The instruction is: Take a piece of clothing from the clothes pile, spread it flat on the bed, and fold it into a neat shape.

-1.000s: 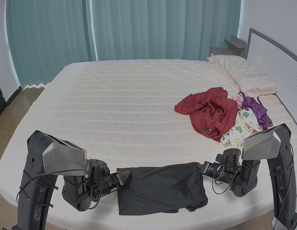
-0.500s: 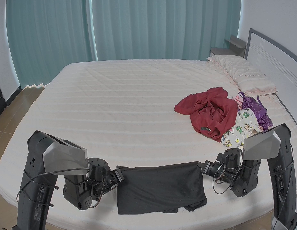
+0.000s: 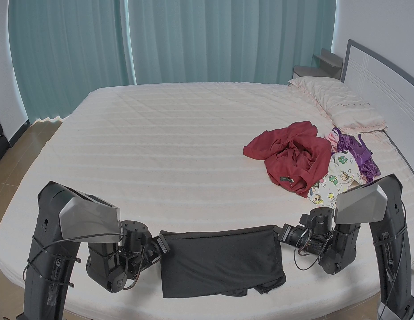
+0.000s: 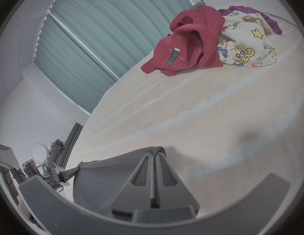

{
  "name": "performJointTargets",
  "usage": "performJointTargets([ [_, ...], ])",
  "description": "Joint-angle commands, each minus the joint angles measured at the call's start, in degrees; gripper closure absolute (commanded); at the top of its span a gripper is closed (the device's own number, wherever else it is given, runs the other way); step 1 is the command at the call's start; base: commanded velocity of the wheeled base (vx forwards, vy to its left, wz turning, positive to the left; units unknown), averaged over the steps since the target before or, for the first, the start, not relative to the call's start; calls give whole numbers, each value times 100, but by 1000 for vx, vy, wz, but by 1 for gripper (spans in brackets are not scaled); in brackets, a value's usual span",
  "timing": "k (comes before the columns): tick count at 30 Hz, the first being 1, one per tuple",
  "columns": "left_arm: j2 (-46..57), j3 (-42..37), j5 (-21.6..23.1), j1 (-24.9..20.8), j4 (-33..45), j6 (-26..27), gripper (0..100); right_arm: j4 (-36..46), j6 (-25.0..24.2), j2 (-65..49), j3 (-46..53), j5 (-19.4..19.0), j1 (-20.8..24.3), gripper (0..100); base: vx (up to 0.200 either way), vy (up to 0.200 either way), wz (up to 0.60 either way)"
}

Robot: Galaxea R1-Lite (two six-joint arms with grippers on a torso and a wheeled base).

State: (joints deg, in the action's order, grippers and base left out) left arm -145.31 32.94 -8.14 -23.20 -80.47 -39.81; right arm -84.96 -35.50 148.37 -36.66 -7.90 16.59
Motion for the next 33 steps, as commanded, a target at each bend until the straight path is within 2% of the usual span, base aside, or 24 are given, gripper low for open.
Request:
performJointTargets([
  [1, -15, -7, -3, 0, 5, 9, 0, 41, 25, 52, -26, -27, 64, 100, 0, 0, 0],
  [2, -6, -7, -3, -9, 5, 9, 0, 41, 34, 60, -34, -19, 99, 0, 0, 0, 0],
  [7, -6, -7, -3, -9, -4, 18, 0, 32, 43, 25, 9, -36, 125, 0, 0, 0, 0],
  [14, 64, -314, 32, -62, -65, 0, 0, 14, 43, -274, 493, -107, -130, 0, 0, 0, 0],
  [18, 47, -745, 138, -220, -619, 79, 0, -39, 192, -397, 1091, -361, 2, 0, 0, 0, 0],
  [20, 12, -1061, 261, -273, -953, 352, 0, -39, 351, -379, 1222, -484, 116, 0, 0, 0, 0],
  [22, -41, -1141, 261, -273, -953, 677, 0, -39, 447, -291, 1205, -458, 231, 0, 0, 0, 0],
  [33, -94, -1009, 278, -414, -953, 879, 0, -47, 553, -124, 1099, -124, 564, 0, 0, 0, 0],
])
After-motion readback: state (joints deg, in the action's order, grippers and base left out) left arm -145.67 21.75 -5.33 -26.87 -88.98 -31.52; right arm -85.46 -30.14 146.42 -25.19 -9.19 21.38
